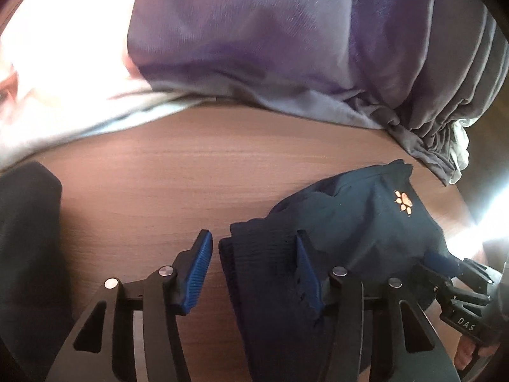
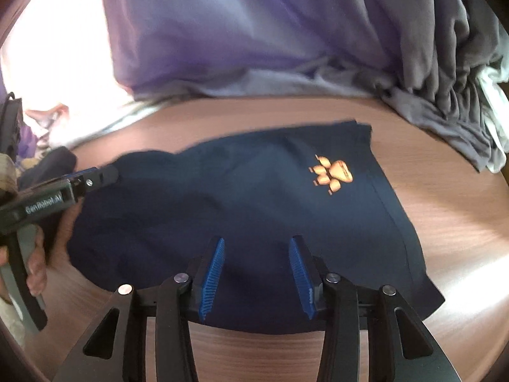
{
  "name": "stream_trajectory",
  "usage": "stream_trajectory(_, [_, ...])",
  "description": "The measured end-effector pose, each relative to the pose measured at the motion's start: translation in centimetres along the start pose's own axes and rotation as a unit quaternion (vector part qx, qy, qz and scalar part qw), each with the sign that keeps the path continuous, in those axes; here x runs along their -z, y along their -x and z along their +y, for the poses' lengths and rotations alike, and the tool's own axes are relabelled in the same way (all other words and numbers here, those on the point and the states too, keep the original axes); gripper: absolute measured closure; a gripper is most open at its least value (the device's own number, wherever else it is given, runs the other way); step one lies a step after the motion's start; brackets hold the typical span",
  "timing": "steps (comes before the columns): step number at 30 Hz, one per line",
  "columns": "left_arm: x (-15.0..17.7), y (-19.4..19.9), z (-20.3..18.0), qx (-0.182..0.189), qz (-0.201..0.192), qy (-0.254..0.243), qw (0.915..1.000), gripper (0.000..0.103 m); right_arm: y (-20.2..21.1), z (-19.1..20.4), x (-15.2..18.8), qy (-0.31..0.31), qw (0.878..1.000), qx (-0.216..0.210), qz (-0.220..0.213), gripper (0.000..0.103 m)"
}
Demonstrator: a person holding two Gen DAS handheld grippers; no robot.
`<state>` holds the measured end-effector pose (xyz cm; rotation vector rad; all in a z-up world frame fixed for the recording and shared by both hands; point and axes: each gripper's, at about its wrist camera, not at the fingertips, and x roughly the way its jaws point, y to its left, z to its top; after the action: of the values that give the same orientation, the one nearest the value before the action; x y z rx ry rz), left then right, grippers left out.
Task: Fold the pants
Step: 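Fold the shorts over with the right tool and release beside the left tool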
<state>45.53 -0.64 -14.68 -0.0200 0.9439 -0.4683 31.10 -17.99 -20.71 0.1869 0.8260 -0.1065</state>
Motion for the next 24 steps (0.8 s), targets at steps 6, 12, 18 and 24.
stream_trajectory(6, [0.4,-1.1,-0.1,-0.006,0.013,-0.012,0.9998,0.055,-1.0,-0.8,0.7,0.003,1.000,0.019,0.021,0.067])
stream_trajectory(12, [0.4,-1.8,0.0,-0.007,0.017,-0.012,0.9998,0.056,-0.7,-0.6,1.1,0.010,0.999,0.024,0.019,0.067])
stream_trajectory(18, [0.1,-1.9,-0.3,-0.001,0.019,-0.012,0.9997,0.069,-0.8,-0.7,1.1,0.012,1.000,0.022,0.014,0.066])
stream_trajectory(24, [-0.6,-1.2,-0.9,0.001,0.022,-0.006,0.9997,0.085,-0.9,-0.8,1.0,0.011,1.000,0.020,0.010,0.066])
